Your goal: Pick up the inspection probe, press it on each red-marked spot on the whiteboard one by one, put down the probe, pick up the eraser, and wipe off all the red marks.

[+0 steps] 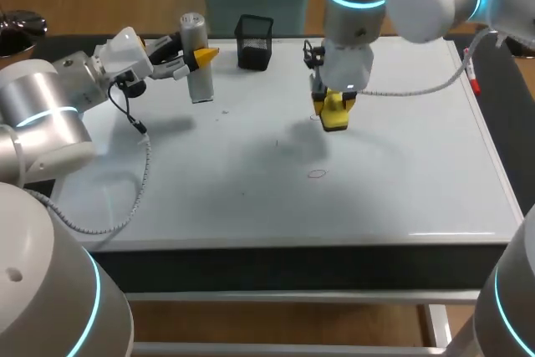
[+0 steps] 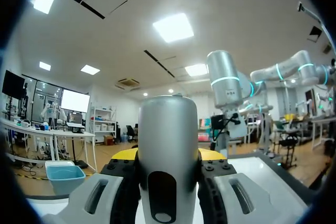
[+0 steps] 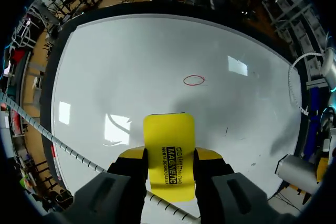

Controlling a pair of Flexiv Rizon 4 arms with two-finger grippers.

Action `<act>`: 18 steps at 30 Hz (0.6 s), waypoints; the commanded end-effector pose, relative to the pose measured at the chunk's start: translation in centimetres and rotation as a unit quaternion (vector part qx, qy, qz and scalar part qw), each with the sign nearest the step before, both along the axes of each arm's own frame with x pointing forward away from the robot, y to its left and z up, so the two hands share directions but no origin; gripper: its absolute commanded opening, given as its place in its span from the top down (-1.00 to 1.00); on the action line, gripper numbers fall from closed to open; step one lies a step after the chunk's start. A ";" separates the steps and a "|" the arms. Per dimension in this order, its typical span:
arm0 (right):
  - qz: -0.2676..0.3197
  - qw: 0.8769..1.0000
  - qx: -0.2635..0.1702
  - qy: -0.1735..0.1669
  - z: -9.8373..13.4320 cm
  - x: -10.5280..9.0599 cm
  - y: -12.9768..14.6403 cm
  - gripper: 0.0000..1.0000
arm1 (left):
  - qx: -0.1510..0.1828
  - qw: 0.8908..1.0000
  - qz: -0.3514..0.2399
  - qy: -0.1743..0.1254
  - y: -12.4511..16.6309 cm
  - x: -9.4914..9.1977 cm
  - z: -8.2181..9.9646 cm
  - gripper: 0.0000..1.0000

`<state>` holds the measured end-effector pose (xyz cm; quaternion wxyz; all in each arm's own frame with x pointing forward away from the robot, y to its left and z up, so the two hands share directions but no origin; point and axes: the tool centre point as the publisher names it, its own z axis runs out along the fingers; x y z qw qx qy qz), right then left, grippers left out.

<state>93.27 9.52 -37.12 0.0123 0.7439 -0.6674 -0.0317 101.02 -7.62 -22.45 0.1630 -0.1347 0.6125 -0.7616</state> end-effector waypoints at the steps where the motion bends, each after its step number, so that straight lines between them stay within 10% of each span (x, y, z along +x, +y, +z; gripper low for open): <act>1: 0.011 1.000 -0.002 0.011 -1.5 0.9 1.2 1.00 | -0.001 1.000 0.001 -0.001 0.0 0.0 0.1 1.00; 18: 0.029 0.999 -0.015 0.033 -3.6 2.4 2.3 1.00 | -0.001 1.000 0.001 -0.001 0.0 0.0 0.1 1.00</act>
